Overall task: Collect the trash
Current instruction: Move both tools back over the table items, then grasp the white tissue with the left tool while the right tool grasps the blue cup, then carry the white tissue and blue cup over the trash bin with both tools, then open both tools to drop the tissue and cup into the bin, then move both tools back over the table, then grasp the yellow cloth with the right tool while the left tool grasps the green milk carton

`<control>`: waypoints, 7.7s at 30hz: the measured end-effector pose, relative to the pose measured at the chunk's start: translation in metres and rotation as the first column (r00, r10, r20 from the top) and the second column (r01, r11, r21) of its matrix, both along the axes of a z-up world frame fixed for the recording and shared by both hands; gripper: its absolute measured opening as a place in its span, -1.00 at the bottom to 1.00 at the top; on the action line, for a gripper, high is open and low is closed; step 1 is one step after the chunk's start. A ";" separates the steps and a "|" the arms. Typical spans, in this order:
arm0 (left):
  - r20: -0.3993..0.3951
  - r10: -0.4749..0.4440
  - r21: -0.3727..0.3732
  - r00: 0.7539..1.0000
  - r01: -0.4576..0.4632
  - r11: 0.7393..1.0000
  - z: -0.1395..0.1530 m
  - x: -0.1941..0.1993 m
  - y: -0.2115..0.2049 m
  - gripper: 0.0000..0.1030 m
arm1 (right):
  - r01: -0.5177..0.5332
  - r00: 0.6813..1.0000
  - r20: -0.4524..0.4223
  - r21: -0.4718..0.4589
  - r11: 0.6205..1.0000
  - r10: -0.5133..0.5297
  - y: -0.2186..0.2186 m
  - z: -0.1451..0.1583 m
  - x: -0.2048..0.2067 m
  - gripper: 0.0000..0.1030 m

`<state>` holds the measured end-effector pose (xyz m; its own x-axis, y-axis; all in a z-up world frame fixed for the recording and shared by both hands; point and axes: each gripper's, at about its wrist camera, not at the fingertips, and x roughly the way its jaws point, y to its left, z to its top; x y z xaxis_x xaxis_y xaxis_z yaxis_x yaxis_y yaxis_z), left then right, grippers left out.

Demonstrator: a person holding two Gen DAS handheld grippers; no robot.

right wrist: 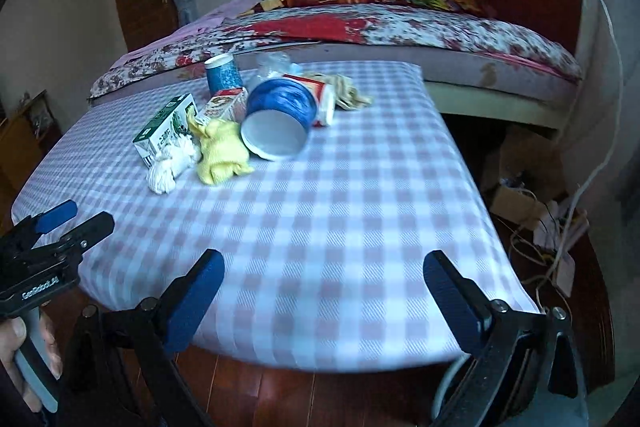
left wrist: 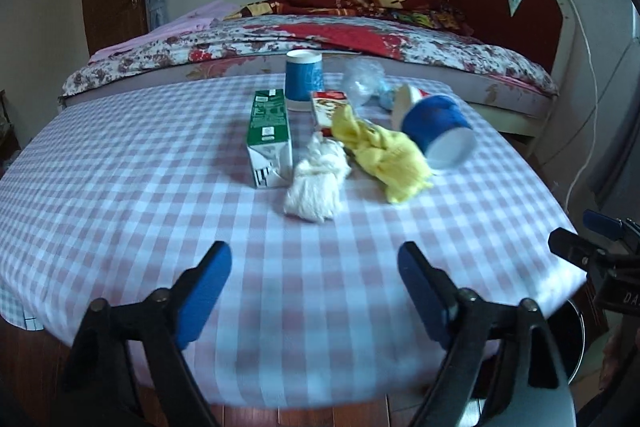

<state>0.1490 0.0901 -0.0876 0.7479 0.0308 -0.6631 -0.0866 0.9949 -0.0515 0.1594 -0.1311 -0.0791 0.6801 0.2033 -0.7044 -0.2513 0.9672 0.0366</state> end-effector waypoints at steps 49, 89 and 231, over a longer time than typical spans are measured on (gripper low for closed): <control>0.017 -0.050 -0.049 0.999 0.051 0.998 0.014 0.037 -0.012 -0.36 | -0.069 0.997 0.026 0.038 0.997 0.068 0.050 0.004 0.083 0.48; 0.051 -0.490 -0.034 0.870 0.491 0.870 0.036 -0.060 -0.226 -0.36 | 0.319 0.942 0.091 0.067 0.945 -0.324 -0.183 0.035 -0.106 0.48; -0.068 0.049 -0.034 0.996 -0.051 0.998 -0.020 0.086 0.047 -0.22 | -0.194 0.974 -0.118 0.017 0.981 0.195 0.126 -0.043 0.129 -0.43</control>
